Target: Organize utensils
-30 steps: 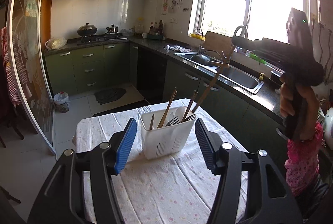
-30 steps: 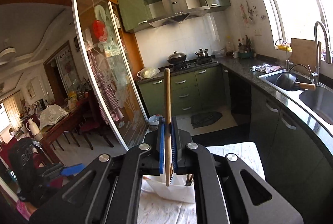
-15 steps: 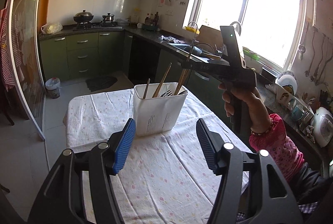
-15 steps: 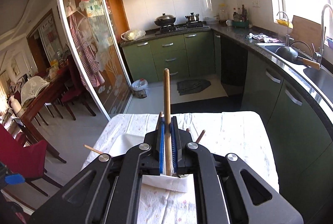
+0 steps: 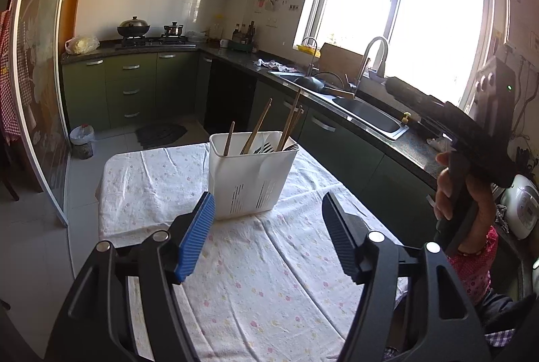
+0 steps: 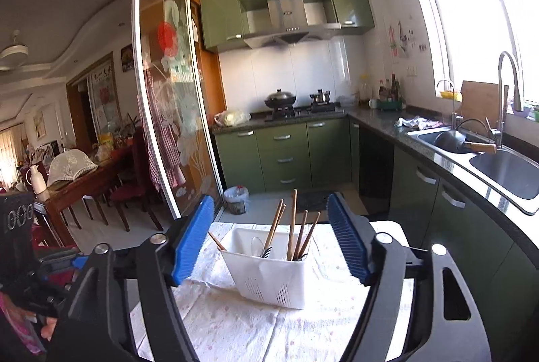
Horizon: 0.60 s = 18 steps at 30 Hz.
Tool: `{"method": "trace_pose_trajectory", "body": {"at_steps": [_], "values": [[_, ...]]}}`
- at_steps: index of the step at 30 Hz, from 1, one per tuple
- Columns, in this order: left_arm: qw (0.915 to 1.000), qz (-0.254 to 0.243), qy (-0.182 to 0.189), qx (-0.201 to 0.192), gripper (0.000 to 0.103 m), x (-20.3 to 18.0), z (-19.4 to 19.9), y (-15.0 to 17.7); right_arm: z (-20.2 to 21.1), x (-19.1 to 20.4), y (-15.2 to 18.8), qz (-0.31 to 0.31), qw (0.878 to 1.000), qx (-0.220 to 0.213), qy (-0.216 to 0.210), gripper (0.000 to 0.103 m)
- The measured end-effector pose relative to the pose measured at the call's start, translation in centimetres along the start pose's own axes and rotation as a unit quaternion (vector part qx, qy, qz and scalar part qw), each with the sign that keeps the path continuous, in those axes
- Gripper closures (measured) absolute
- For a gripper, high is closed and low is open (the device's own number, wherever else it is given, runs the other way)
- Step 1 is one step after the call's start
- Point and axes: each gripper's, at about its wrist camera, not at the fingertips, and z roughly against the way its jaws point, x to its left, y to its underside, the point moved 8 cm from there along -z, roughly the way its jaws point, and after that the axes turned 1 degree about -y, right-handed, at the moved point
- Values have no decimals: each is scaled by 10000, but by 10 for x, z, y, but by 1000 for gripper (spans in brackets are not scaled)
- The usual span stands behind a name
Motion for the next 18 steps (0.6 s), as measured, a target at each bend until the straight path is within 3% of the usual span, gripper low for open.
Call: {"method": "trace_pose_trajectory", "body": {"at_steps": [3,5,10,15,18], "values": [[10000,-57,-51,-57,36,-3,0,5,43,-6,19,-13,9993,-328,200,5],[9999,-102,-72,-103,32,-6,0,8,65,-12,34,-109,9987,-411,283,5],[9988,-190,-216,-408,19,-17,8,18,94,-22,80,-262,9991,-91,332,5],[9938,-442,-732,-710,7,-26,21,33,116,-16,118,198,9985,19,509,5],[9909,-388,-967,-855,7,-27,29,41,129,-7,130,474,9971,-99,590,5]]}}
